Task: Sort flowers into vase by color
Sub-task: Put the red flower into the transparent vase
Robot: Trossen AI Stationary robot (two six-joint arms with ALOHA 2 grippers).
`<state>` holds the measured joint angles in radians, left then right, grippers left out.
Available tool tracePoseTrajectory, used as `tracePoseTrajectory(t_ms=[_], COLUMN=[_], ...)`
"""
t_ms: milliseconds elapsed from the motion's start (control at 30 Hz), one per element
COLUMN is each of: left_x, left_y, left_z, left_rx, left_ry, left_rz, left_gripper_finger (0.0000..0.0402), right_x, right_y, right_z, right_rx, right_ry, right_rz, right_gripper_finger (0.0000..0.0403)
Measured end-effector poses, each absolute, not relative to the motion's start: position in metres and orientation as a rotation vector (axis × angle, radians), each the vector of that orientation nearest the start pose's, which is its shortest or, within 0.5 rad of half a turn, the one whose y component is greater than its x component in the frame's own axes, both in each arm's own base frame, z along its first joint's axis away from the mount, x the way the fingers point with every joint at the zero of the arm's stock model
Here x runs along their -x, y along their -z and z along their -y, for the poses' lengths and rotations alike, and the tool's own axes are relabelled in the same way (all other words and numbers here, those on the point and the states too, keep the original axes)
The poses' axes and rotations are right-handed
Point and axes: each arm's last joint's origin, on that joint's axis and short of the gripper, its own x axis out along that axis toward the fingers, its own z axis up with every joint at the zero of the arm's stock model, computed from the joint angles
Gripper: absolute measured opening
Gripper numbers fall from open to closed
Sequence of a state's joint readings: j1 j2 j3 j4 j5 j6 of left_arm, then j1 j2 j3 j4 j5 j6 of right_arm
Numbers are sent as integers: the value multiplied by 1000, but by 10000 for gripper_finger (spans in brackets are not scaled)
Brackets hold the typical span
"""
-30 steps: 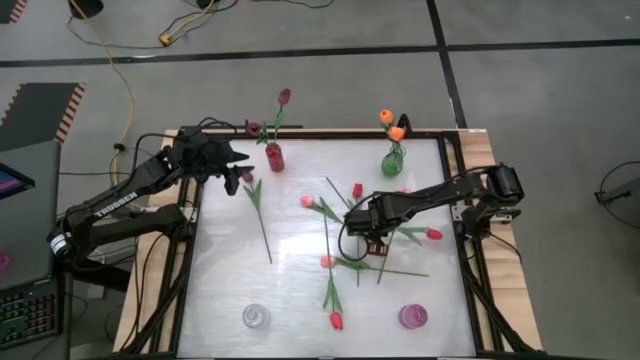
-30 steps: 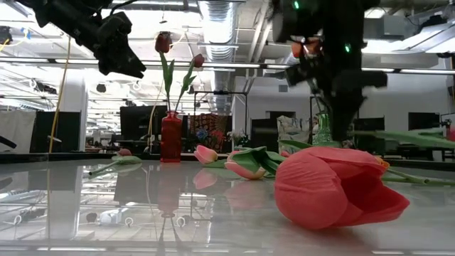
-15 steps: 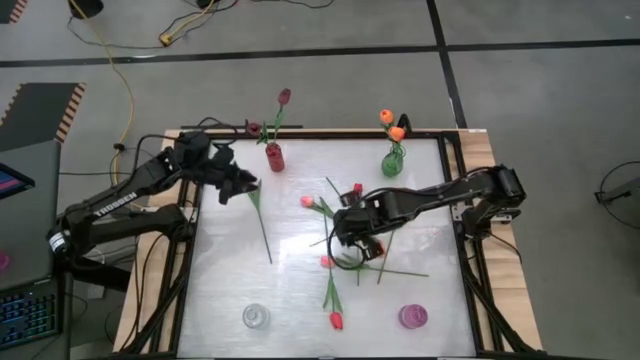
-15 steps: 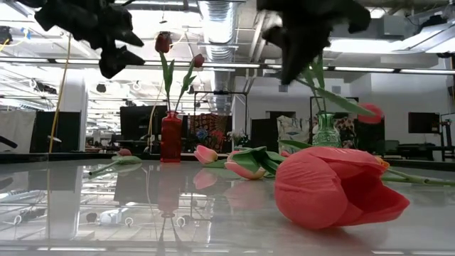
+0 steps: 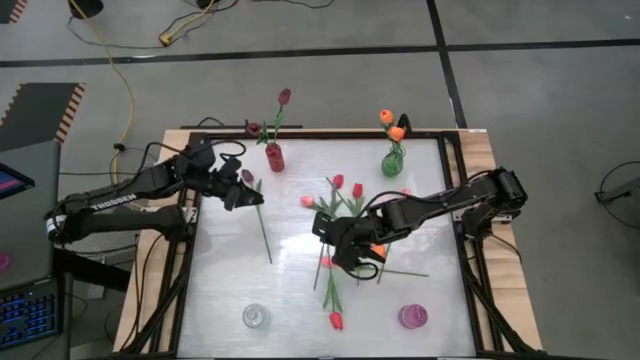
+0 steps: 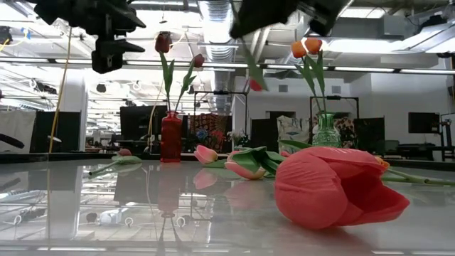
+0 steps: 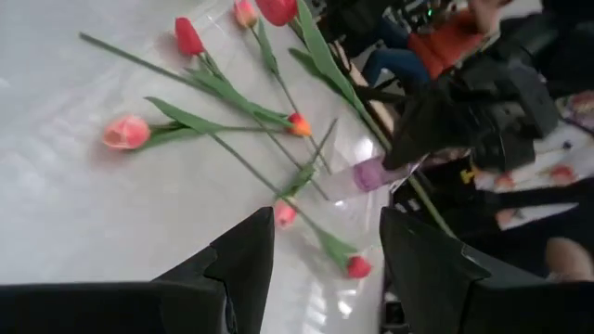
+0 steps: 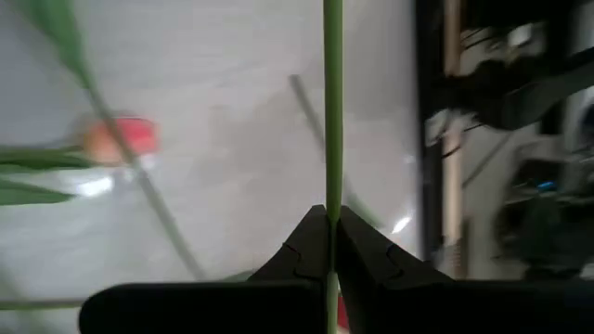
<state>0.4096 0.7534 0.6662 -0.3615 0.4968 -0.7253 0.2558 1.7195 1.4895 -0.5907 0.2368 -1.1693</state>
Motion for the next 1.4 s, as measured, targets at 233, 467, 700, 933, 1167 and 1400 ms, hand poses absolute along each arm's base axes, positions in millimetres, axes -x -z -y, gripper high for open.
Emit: tracePoseTrajectory(t_ms=[233,467,700,933,1167,1400], left_x=[-179,-212,-239,-256,-268,-270], left_y=[-280,-269,-260,-253,-252,-250], left_z=[-43,-41,-46,-49,-51,-51], left_rx=[1026,1089,1181,1203,1225,1220], left_ry=[-80,-83,-29,33,111,112], left_rz=[-398,-379,-329,-295,-232,-229], left_gripper_finger=[184,184,184,184,184,181], right_x=[-375,-379,-381,-382,-383,-383], right_y=[-307,-313,-315,-317,-318,-318], right_z=[-91,-92,-93,-93,-93,-93], right_rx=[1382,1377,1462,1468,1467,1466], right_ry=[-432,-389,-401,-391,-384,-380], right_rz=[-566,-501,-457,-439,-431,-426], right_gripper_finger=[43,43,43,43,43,43])
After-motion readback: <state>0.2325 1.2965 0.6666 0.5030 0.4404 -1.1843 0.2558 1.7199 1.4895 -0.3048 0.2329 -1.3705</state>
